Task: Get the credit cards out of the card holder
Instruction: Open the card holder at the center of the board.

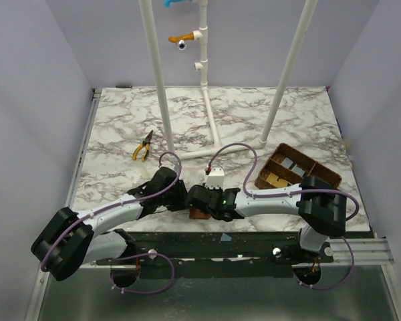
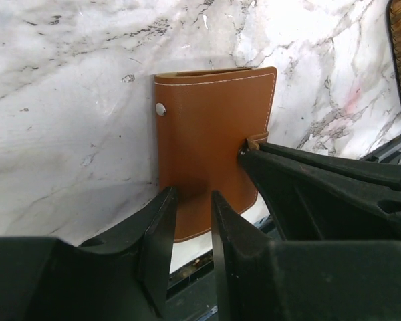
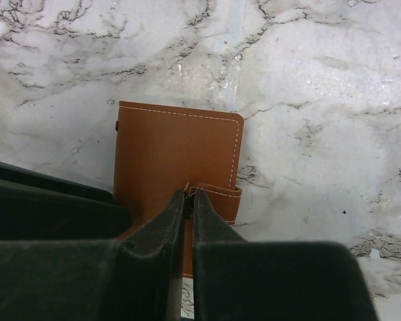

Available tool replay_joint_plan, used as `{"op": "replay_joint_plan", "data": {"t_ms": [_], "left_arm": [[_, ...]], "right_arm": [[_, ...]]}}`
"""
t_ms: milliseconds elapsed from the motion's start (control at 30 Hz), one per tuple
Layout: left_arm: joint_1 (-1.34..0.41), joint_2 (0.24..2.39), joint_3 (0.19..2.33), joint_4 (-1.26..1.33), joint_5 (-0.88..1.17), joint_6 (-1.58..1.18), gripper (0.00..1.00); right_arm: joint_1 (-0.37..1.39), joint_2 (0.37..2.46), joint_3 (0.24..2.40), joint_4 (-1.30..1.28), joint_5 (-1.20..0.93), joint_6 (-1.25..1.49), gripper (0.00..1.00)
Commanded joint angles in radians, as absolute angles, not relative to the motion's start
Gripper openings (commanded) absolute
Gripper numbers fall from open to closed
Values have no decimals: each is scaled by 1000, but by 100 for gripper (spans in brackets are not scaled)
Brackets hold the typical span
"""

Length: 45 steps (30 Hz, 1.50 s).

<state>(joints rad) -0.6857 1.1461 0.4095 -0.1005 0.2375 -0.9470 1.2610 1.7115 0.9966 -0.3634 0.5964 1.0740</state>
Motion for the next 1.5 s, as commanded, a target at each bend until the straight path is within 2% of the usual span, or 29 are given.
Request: {"op": "replay_joint_plan", "data": {"t_ms": [0, 200, 633, 1067, 1467], "left_arm": [[-706, 1186, 370, 8, 265, -988, 27], [-716, 1237, 354, 39, 250, -1027, 23], [-719, 1198, 359, -49, 172, -1027, 23], [-720, 1012, 444, -262, 79, -952, 36], [-718, 986, 455, -280, 64, -939, 52]], "right_arm": [[1256, 1708, 959, -347, 543, 1097, 1], [1253, 1689, 956, -343, 547, 1098, 1], [1249, 1519, 962, -384, 592, 1096, 1], [1249, 1451, 1019, -444, 619, 1083, 1], [1249, 1469, 1102, -490, 632, 1034, 1]]}}
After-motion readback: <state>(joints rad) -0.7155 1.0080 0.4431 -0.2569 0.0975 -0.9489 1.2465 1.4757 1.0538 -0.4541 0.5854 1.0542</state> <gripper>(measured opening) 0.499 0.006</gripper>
